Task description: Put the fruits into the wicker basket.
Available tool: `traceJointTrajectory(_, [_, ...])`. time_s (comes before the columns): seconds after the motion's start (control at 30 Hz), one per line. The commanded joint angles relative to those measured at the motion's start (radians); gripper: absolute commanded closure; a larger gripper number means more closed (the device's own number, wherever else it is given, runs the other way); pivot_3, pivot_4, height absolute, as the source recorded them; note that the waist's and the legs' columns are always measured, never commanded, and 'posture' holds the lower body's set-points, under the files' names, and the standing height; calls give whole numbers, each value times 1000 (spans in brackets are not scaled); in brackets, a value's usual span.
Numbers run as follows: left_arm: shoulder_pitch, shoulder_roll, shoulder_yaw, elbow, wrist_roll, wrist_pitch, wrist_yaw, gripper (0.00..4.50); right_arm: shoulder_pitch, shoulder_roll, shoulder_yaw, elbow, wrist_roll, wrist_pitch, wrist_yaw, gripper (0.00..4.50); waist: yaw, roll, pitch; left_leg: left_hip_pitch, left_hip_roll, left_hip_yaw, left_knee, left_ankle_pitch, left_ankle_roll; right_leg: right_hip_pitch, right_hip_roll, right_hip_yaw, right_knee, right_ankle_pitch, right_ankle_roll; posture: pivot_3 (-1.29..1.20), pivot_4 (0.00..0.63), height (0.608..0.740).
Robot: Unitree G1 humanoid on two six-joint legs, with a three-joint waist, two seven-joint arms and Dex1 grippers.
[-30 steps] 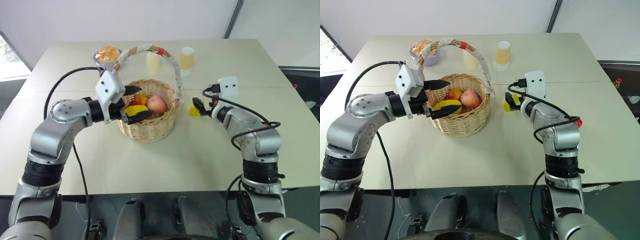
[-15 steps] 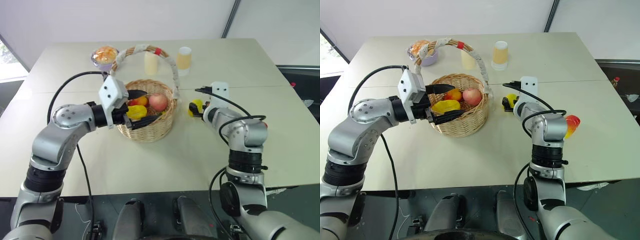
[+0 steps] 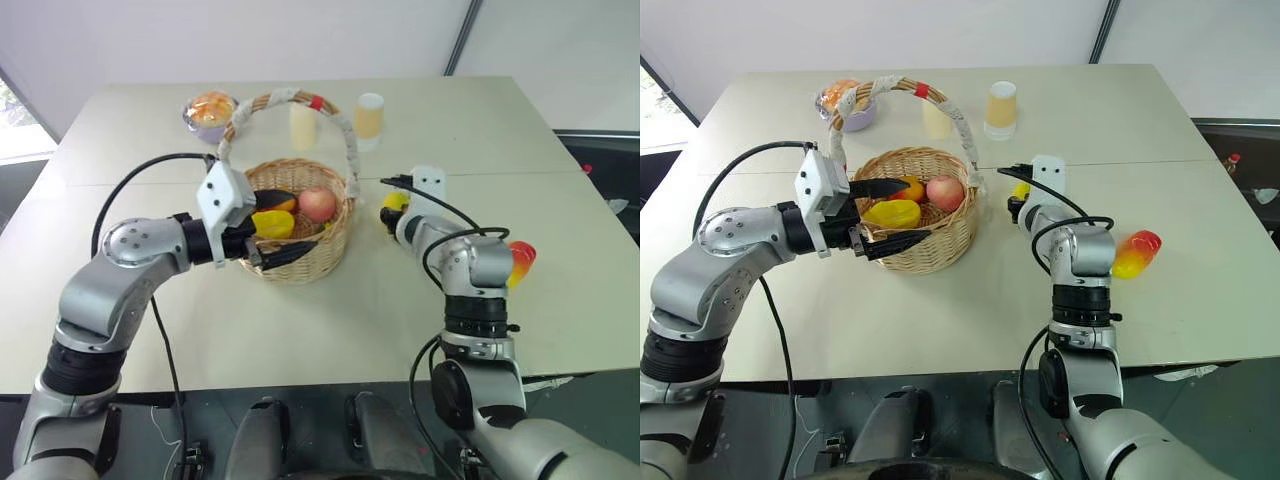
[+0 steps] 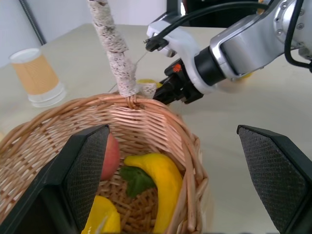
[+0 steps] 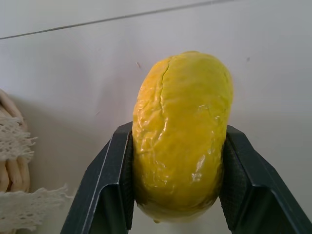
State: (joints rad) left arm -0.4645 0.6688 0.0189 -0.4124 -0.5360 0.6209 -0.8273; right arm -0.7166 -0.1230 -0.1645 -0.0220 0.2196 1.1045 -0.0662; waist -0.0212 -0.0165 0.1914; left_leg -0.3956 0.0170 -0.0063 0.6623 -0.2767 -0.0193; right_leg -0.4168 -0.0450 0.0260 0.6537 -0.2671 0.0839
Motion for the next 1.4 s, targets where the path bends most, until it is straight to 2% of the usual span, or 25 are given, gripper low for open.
traceJointTrajectory(0.03, [15, 27, 84, -10, -22, -26, -5, 0, 39, -126, 72, -173, 3, -12, 113, 2864, 1, 0, 0, -1, 0, 0, 0, 0, 0, -1, 0, 0, 0, 0, 0, 0, 150, 740])
traceJointTrajectory(0.13, [36, 43, 151, 22, -48, -30, -17, 0, 131, -338, 159, -330, 22, -106, 329, 2864, 8, 0, 0, -6, 0, -1, 0, 0, 0, -4, 0, 0, 0, 0, 0, 0, 150, 740])
traceJointTrajectory(0.23, [68, 68, 207, 53, -73, -35, -44, 0, 237, -535, 181, -475, 75, -245, 578, 2864, 6, 0, 0, -12, -1, -1, 2, 0, 0, -10, 0, -1, -1, 0, 0, 0, 150, 740])
traceJointTrajectory(0.33, [99, 88, 252, 76, -94, -35, -69, 0, 294, -623, 139, -589, 185, -346, 776, 2864, -2, 1, 1, -12, 0, 0, 1, 0, 1, -10, 1, -1, -2, 0, 1, 0, 150, 740])
traceJointTrajectory(0.4, [112, 96, 263, 90, -97, -48, -81, 0, 236, -578, 175, -593, 237, -325, 785, 2864, -10, 0, 1, -10, 3, 0, 1, 0, 1, -10, 3, -1, -2, 0, 0, 0, 150, 740])
traceJointTrajectory(0.6, [144, 89, 296, 72, -130, -41, -67, 0, 11, -330, 403, -435, 149, -312, 681, 2864, -24, 0, 0, -8, 7, -1, 3, 1, -1, -9, 7, -1, 2, 1, -1, 0, 150, 740])
traceJointTrajectory(0.73, [189, 91, 325, 33, -156, -32, -50, 0, -105, -174, 443, -259, 79, -249, 547, 2864, -19, 0, 0, -10, 11, -1, 3, 2, -2, -12, 8, 0, 4, 1, -2, 0, 150, 740])
traceJointTrajectory(0.87, [240, 94, 363, -10, -182, -22, -30, 0, -152, -115, 428, -168, 61, -242, 523, 2864, -15, 0, 0, -13, 9, 0, 3, 2, -3, -15, 2, 0, 5, 1, -2, 0, 150, 740])
traceJointTrajectory(0.9, [250, 96, 371, -19, -189, -20, -26, 0, -153, -114, 422, -169, 63, -244, 527, 1848, -13, 0, 0, -13, 7, 0, 2, 2, -3, -15, 1, -1, 5, 1, -2, 0, 150, 740])
traceJointTrajectory(0.97, [262, 100, 379, -32, -199, -18, -19, 0, -149, -121, 419, -191, 66, -259, 542, 1111, -13, 0, 0, -13, 5, 0, 2, 2, -3, -14, -1, -1, 4, 1, -2, 0, 150, 740])
traceJointTrajectory(1.03, [261, 102, 372, -43, -208, -15, -15, 0, -129, -154, 418, -254, 63, -311, 575, 24, -13, 0, 0, -13, 4, 0, 2, 2, -3, -14, -2, -1, 4, 1, -2, 0, 150, 740])
traceJointTrajectory(1.13, [242, 99, 349, -60, -227, -7, -3, 0, -75, -233, 382, -375, 98, -350, 647, 24, -7, 0, 0, -13, 4, -1, 2, 2, -3, -14, -2, -1, 4, 1, -2, 0, 150, 740])
traceJointTrajectory(1.3, [117, 65, 205, -98, -247, 13, -4, 0, 121, -434, 92, -588, 273, -176, 708, 24, 20, -1, 0, -12, 3, -2, 3, 2, -2, -12, -1, -2, 3, 1, -2, 0, 150, 740])
traceJointTrajectory(1.4, [12, 4, 87, -88, -233, 10, -4, 0, 273, -545, -60, -639, 278, -56, 663, 24, 27, -2, -1, -12, -1, -2, 3, 1, -2, -9, -2, -3, 0, 1, -1, 0, 150, 740])
